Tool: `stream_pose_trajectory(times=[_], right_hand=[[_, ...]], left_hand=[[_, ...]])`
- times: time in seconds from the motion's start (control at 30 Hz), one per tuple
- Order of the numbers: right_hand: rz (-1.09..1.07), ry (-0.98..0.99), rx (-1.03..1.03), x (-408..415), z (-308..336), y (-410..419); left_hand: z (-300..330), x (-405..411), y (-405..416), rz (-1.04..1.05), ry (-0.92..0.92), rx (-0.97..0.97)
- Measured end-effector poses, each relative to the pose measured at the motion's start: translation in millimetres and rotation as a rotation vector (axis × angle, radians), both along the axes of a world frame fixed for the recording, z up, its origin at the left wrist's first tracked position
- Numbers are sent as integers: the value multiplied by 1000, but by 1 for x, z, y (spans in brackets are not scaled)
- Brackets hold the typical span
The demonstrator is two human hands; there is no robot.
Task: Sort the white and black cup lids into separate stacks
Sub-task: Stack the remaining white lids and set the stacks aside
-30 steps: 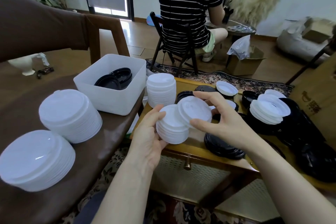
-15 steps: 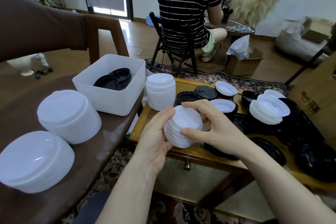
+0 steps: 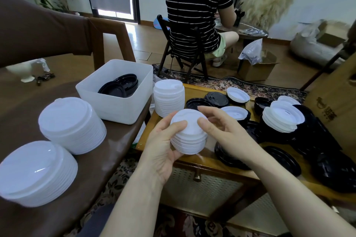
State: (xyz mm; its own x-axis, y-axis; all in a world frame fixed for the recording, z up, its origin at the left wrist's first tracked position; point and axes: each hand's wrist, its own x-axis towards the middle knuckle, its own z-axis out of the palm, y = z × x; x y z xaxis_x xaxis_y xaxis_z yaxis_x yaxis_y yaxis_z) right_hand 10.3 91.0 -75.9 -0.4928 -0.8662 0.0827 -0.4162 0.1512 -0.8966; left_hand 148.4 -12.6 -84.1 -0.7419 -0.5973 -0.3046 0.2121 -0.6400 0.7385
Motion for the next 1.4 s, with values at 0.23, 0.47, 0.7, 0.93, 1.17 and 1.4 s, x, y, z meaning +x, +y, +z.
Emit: stream_pose_trajectory(times=[0.23,0.47,0.7,0.93,1.17,1.4], right_hand=[[-12,-327,66,4,-1,-2],[-47,-434,22,1,4,0],[-79,-485,-40,-10,5,6],[-125,-457,-12,-18,-1,8],[-191,-401,-61,-29,9,17],[-361,64,-103,-47,12,36]], left_hand=[[-2,0,-3,23,5,18],[1,-11,-5,-6,-46,-38],[9,-28,-6,-64,-71,-65],[7,-35,-5,-191,-119,-81],[14,-50,-4,-231,16,-51],[14,-60,5,-251,58,-36]])
